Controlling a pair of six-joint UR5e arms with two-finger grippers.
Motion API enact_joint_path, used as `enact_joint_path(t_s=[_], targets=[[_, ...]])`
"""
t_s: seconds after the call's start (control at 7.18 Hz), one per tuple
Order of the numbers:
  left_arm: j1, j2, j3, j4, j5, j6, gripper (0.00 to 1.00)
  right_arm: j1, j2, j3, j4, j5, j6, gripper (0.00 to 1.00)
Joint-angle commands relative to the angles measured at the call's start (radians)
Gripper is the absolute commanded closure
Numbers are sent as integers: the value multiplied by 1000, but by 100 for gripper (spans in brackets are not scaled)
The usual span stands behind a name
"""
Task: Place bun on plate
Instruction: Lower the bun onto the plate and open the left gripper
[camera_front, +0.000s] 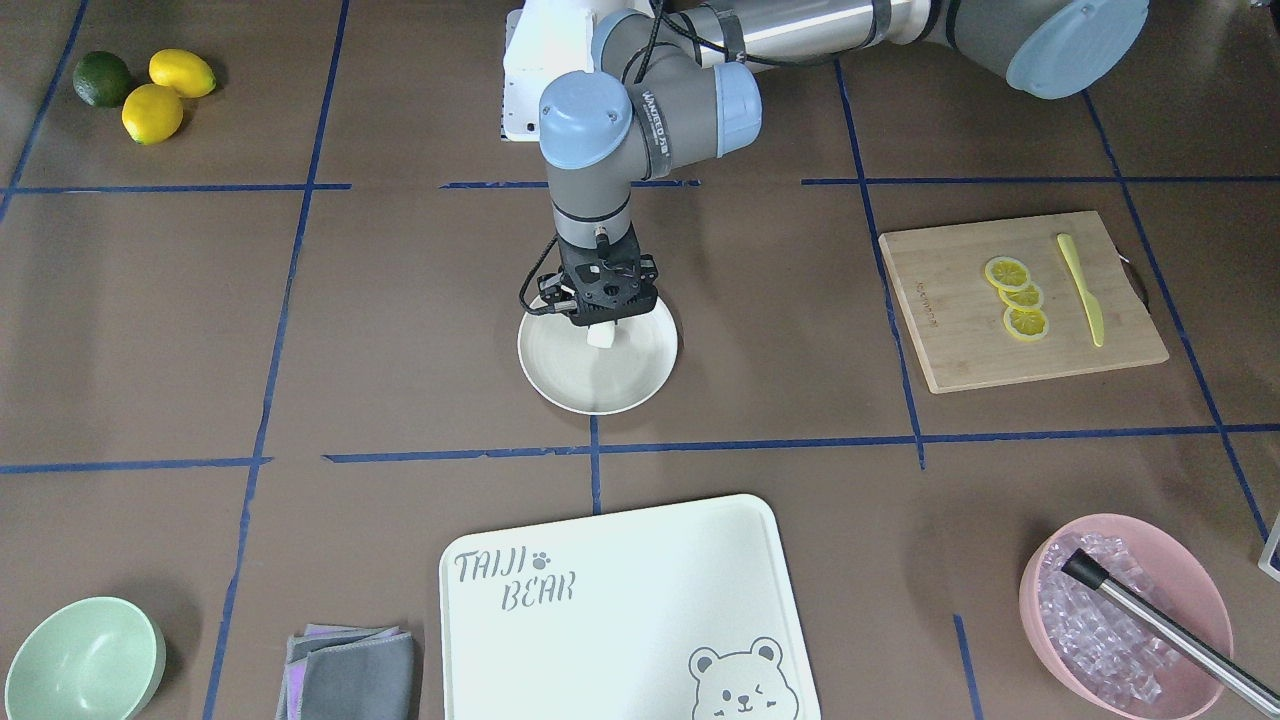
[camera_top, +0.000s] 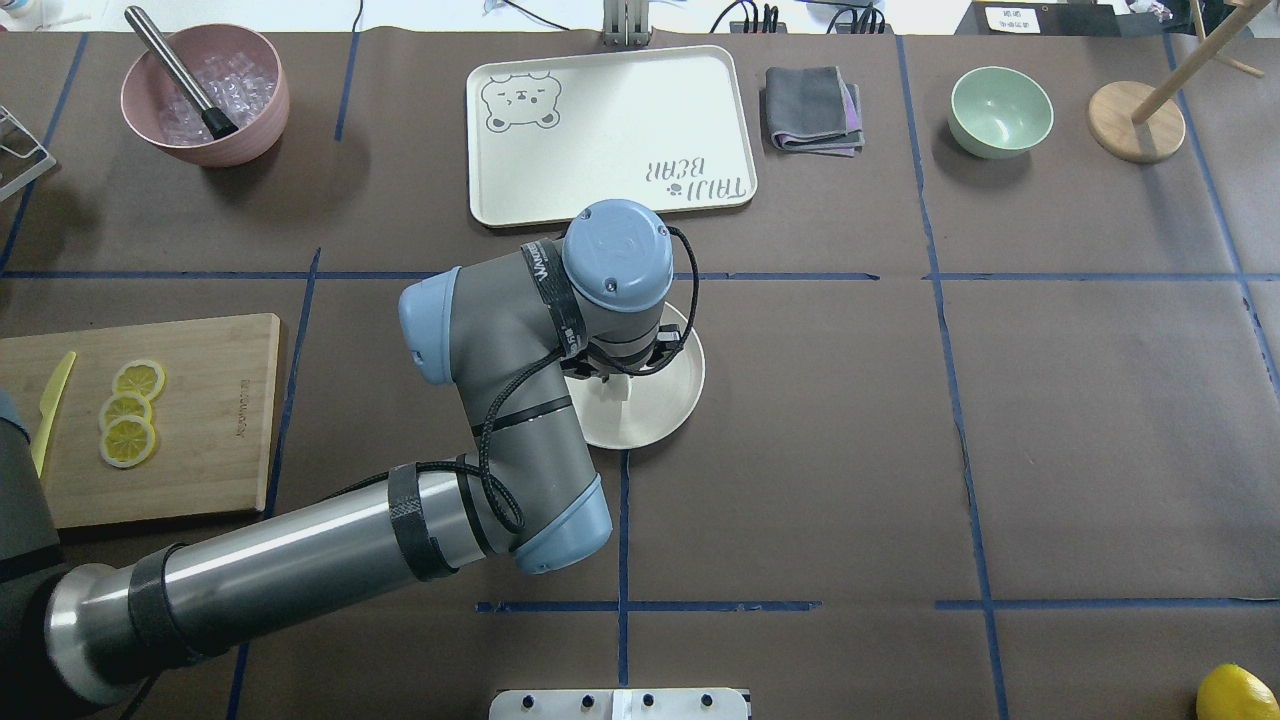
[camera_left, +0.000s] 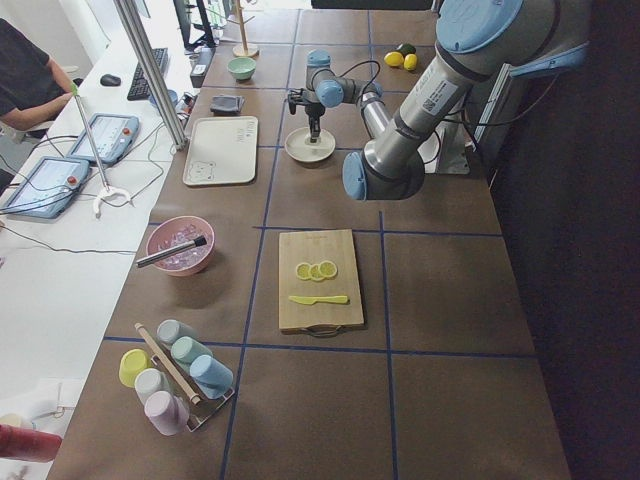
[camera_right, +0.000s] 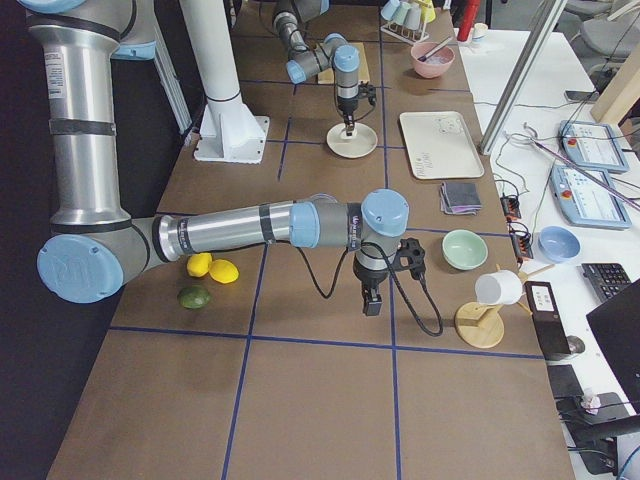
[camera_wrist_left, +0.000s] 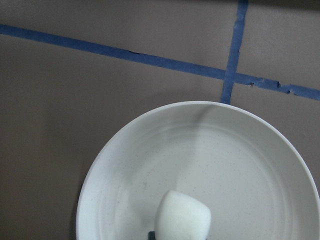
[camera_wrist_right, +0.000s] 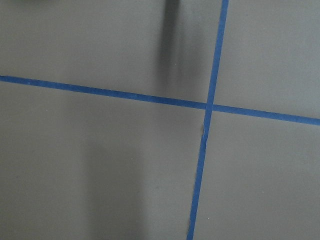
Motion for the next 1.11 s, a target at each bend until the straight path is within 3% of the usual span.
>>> enact_joint_path(t_s=[0.0, 0.14, 0.42, 0.7, 0.84, 0.97], targets=[[8, -6, 15, -4, 1, 2, 67, 2, 0, -2, 1, 6, 3, 0], [8, -6, 19, -5, 1, 2, 64, 4, 0, -2, 1, 8, 3, 0], [8, -4, 29, -30, 1, 5, 31, 4, 3, 0, 1, 8, 4, 0], [8, -2, 32, -38, 1, 10, 15, 4, 3, 0, 1, 8, 4, 0], [8, -2, 31, -38, 2, 13, 1, 4, 3, -2, 1, 8, 4, 0], [4, -2, 23, -38, 1, 14, 0, 4, 2, -2, 1, 8, 4, 0]])
